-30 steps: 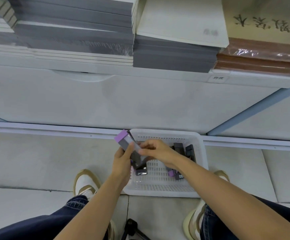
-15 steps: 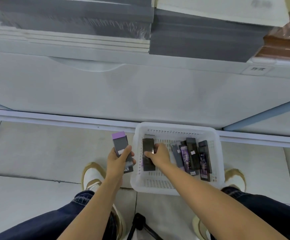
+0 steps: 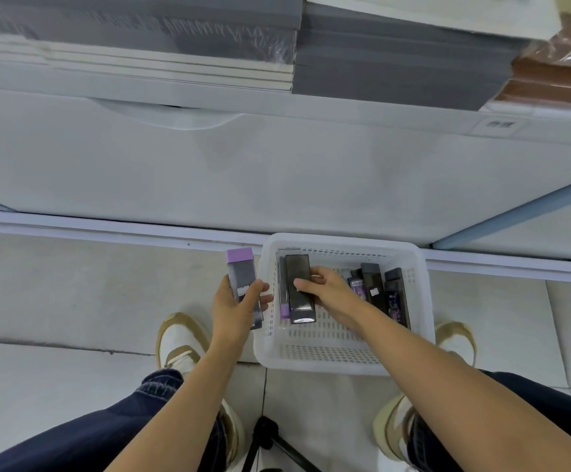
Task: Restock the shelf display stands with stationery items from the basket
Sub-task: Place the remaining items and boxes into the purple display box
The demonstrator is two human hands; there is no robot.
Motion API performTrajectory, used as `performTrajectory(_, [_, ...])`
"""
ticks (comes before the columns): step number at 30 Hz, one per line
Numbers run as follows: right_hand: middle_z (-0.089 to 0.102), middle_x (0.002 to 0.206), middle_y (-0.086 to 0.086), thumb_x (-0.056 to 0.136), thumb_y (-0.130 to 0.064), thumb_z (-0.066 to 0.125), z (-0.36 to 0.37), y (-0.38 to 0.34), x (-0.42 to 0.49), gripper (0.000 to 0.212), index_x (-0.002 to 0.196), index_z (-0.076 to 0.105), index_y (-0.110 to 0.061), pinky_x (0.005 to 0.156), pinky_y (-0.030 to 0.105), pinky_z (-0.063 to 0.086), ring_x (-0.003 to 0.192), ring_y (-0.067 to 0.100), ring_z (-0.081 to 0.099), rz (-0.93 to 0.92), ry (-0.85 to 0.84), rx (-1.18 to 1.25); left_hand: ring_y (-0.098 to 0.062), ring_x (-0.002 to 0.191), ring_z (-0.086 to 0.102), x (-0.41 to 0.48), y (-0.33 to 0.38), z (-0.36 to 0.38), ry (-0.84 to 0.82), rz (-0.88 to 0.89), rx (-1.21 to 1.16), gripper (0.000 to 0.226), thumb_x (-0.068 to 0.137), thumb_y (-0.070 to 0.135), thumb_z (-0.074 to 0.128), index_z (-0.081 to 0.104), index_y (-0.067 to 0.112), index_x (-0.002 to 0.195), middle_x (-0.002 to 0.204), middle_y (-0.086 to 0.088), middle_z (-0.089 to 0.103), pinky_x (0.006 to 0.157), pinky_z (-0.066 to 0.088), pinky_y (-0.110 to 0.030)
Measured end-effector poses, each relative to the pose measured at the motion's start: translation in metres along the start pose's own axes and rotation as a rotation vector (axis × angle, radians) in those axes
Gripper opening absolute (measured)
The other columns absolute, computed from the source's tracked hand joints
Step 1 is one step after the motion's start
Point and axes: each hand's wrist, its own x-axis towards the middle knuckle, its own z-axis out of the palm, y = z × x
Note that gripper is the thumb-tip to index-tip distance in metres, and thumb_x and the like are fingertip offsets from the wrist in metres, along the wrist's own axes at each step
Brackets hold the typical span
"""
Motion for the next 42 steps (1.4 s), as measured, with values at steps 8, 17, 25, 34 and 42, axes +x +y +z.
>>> performTrajectory(8, [0.065, 0.12, 0.014, 0.089, -0.015, 0.066, 0.009, -0.029, -0.023, 0.034, 0.122, 0.059, -0.009, 0.099, 0.04, 0.051, 0.112, 0.026, 0.063, -0.096, -0.165, 0.016, -0.033, 0.093, 0.069, -0.006, 0.021, 0.017, -0.054, -0.072, -0.222, 0.026, 0.097, 0.026, 0.056, 0.06, 0.01, 0.117, 0.103, -0.016, 0.071, 0.079, 0.058, -0.046])
performTrajectory(17, [0.068, 0.113, 0.016, 0.091, -0.011, 0.064, 0.02, -0.055, -0.056, 0.027, 0.118, 0.062, -0.006, 0.088, 0.033, 0.055, 0.102, 0.026, 0.067, -0.246, -0.163, 0.043, -0.029, 0.088, 0.072, -0.023, 0.053, 0.013, -0.144, 0.083, -0.33, 0.027, 0.09, 0.013, 0.065, 0.063, 0.005, 0.116, 0.102, -0.016, 0.073, 0.066, 0.058, -0.032])
performTrajectory(25, [0.071, 0.103, 0.014, 0.092, -0.008, 0.062, 0.031, -0.084, -0.096, 0.024, 0.115, 0.065, -0.003, 0.081, 0.032, 0.057, 0.09, 0.023, 0.068, -0.399, -0.174, 0.032, -0.03, 0.091, 0.072, -0.046, 0.083, 0.007, -0.252, 0.092, -0.421, 0.032, 0.082, 0.007, 0.072, 0.066, 0.005, 0.113, 0.104, -0.015, 0.074, 0.069, 0.058, -0.034])
performTrajectory(34, [0.074, 0.098, 0.009, 0.093, -0.017, 0.062, 0.041, -0.138, -0.144, 0.019, 0.11, 0.069, -0.012, 0.07, 0.026, 0.057, 0.083, 0.017, 0.07, -0.544, -0.137, 0.07, -0.028, 0.085, 0.073, -0.072, 0.138, -0.004, -0.19, 0.077, -0.579, 0.036, 0.072, 0.004, 0.077, 0.068, 0.008, 0.107, 0.099, -0.013, 0.075, 0.069, 0.06, -0.041])
performTrajectory(42, [0.07, 0.108, 0.008, 0.093, -0.012, 0.061, 0.059, -0.203, -0.2, 0.039, 0.13, 0.052, -0.022, 0.073, 0.024, 0.054, 0.089, 0.017, 0.068, -0.754, -0.146, -0.108, -0.021, 0.075, 0.073, -0.097, 0.216, -0.027, -0.089, 0.216, -0.553, 0.033, 0.077, 0.001, 0.075, 0.065, 0.011, 0.107, 0.092, -0.007, 0.075, 0.068, 0.061, -0.044])
